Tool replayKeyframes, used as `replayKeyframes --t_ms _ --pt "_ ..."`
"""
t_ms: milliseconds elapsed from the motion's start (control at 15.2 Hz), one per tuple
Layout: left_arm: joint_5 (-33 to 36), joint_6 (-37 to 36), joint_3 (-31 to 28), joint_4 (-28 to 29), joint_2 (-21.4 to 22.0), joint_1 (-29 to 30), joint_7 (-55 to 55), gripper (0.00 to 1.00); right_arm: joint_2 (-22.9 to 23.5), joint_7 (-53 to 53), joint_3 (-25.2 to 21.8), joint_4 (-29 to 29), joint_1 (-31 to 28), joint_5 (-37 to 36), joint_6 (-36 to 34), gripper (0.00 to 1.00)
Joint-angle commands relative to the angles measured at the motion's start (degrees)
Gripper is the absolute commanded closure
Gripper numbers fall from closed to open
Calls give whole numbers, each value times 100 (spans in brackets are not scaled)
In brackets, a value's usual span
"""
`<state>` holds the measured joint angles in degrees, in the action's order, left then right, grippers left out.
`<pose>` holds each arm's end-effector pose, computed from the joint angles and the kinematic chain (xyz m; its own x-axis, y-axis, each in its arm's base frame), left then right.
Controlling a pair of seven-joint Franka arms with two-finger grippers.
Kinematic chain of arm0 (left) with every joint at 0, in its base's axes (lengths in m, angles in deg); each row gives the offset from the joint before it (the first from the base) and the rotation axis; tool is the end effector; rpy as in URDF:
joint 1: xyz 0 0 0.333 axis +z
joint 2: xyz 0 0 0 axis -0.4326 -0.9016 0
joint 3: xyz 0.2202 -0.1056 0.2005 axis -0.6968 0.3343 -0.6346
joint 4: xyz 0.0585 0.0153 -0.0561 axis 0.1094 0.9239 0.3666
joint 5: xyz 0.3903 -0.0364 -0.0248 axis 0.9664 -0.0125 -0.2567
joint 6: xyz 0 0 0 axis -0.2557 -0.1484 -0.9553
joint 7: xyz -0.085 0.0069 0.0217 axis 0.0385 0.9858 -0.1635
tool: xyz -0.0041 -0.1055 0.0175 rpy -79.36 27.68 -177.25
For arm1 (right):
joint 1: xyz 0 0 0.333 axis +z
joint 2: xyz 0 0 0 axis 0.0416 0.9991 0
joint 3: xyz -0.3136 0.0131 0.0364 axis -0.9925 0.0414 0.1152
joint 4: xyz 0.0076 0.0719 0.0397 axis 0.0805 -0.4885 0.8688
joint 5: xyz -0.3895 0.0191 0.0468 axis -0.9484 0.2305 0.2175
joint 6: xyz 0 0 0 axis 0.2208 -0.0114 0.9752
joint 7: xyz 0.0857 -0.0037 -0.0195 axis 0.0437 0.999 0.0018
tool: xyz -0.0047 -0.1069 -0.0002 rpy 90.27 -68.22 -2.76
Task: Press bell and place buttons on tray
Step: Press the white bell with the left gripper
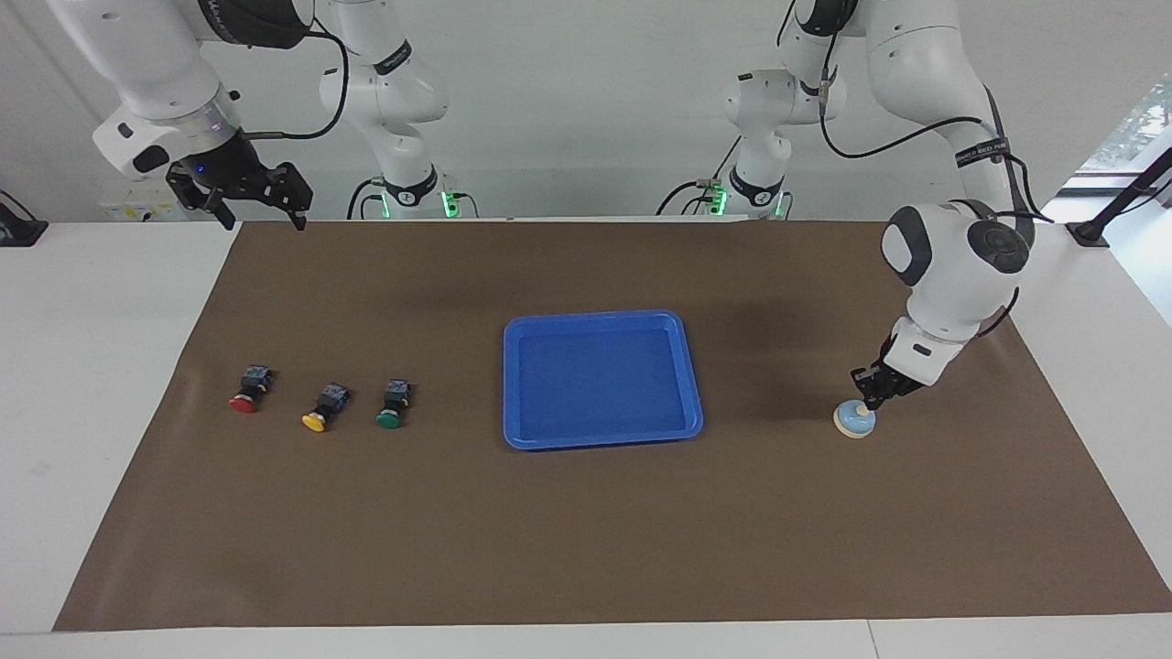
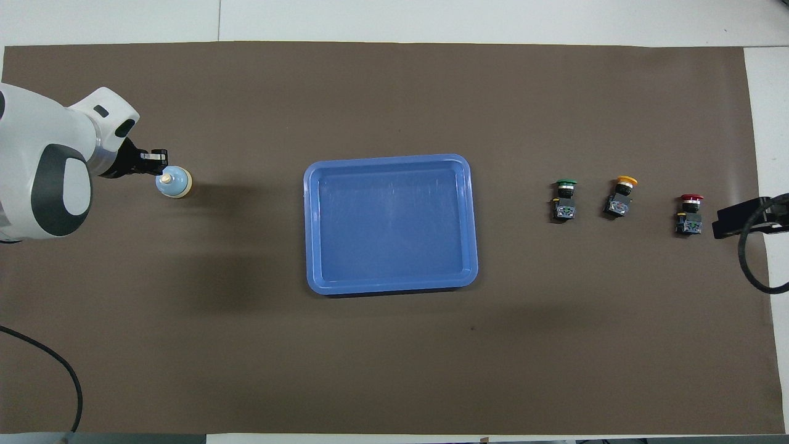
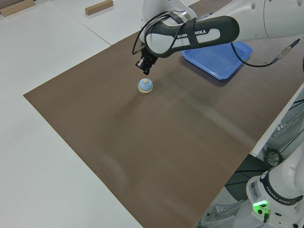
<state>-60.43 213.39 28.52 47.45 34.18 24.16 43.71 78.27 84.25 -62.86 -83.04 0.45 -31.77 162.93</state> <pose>0.6313 -0.0191 0.3734 0.9972 0.0066 0.0747 0.0049 -0.9997 0.0236 0.5122 -0.0392 0.6176 0.9929 -0.0127 -0.1183 -0.0091 -0.9995 0.0308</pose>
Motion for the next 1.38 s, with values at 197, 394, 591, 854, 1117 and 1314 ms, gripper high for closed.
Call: replayKeyframes --t_ms 197,394,591,854,1117,1314 --pt "-40 338 -63 171 -124 -55 51 100 11 150 45 37 -62 -42 -34 0" --pt "-40 391 -64 285 -124 -47 33 100 11 150 45 37 -62 -42 -34 0" --pt "-40 968 -64 583 -203 -55 33 100 11 150 45 37 -62 -42 -34 0" --pt "-40 928 -72 479 -265 -47 33 100 11 150 45 37 -62 -42 -34 0" --pt "-40 -150 -72 40 24 15 24 100 11 150 45 37 -62 -42 -34 0" --pt "-31 -934 -81 4 638 41 7 100 2 150 45 37 -62 -42 -34 0"
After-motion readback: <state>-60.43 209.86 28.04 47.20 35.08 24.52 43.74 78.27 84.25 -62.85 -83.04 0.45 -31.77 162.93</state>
